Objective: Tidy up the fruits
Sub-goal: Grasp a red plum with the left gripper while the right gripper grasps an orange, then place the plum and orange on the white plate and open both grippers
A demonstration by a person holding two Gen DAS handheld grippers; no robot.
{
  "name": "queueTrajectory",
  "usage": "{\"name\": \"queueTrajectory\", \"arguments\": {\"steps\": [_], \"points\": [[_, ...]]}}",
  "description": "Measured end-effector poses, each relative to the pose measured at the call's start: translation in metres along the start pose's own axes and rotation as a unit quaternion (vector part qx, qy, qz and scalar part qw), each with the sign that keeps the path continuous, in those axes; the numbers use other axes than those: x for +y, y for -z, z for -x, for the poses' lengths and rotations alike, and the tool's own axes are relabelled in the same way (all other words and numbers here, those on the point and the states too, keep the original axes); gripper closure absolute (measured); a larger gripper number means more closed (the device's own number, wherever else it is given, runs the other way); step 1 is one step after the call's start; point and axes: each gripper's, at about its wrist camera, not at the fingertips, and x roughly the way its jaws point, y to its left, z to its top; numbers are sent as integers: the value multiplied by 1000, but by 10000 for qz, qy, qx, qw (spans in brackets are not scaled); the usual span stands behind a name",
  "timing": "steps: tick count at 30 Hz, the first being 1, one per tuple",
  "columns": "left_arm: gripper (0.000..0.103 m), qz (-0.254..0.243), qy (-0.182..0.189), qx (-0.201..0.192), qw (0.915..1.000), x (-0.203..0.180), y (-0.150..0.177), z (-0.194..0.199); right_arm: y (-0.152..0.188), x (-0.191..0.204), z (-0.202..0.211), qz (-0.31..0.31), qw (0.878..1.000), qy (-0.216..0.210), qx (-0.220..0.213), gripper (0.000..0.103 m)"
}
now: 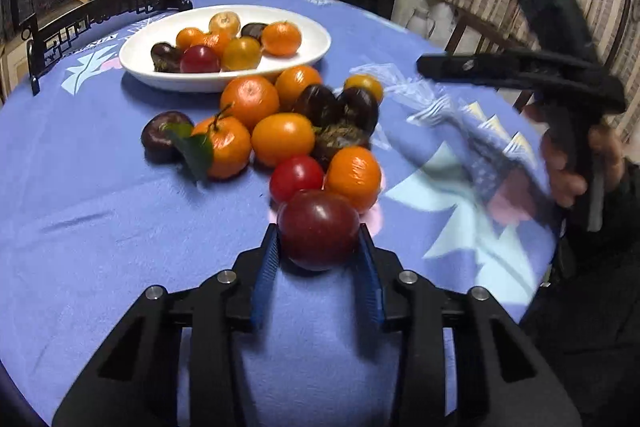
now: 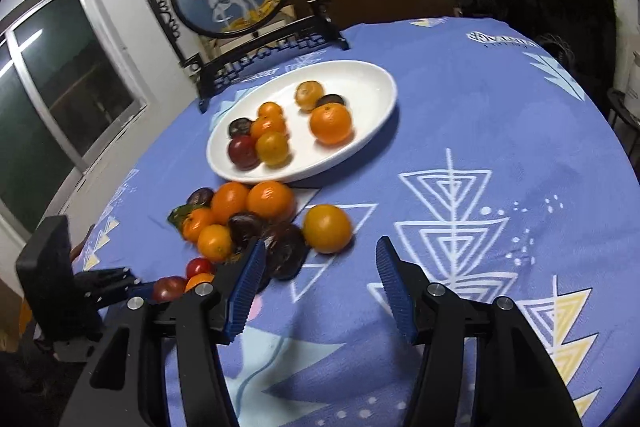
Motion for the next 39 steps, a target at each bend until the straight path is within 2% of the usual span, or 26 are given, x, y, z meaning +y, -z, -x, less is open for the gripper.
{"name": "queueTrajectory", "arguments": {"steps": [6, 12, 14, 15, 20, 23, 27, 31, 34, 39], "points": [[66, -48, 109, -518, 9986, -6, -3, 35, -14, -15, -25, -406, 9989, 126, 219, 45], [66, 50, 65, -492, 9988, -3, -2, 40, -19, -2, -66, -260, 9976, 256, 595, 52], [66, 108, 58, -505, 9987, 1, 0, 42, -17, -1, -67, -324, 9975, 147, 618, 58], [66, 142, 51, -522, 9985, 3, 0, 43, -16, 1, -66, -284, 9975, 49, 638, 66], [66, 377, 75, -611, 9974, 14, -4, 46, -11, 2, -54, -321, 9978, -76, 581, 66], [66, 472, 52, -675, 9966, 20, -13, 47, -17, -3, -39, -491, 9978, -253, 368, 66], [66, 501, 41, -772, 9957, 30, -40, 45, -42, 0, -21, -407, 9986, -330, 22, 66], [66, 466, -4, -910, 9948, 42, -87, 31, -78, 2, -21, -383, 9984, -388, -178, 66], [66, 425, -115, -926, 9947, 52, -125, 8, -105, 1, -37, -423, 9981, -355, -262, 66], [66, 587, -85, -667, 9960, 74, -176, -45, -143, -11, -78, -598, 9977, -157, -271, 66]]}}
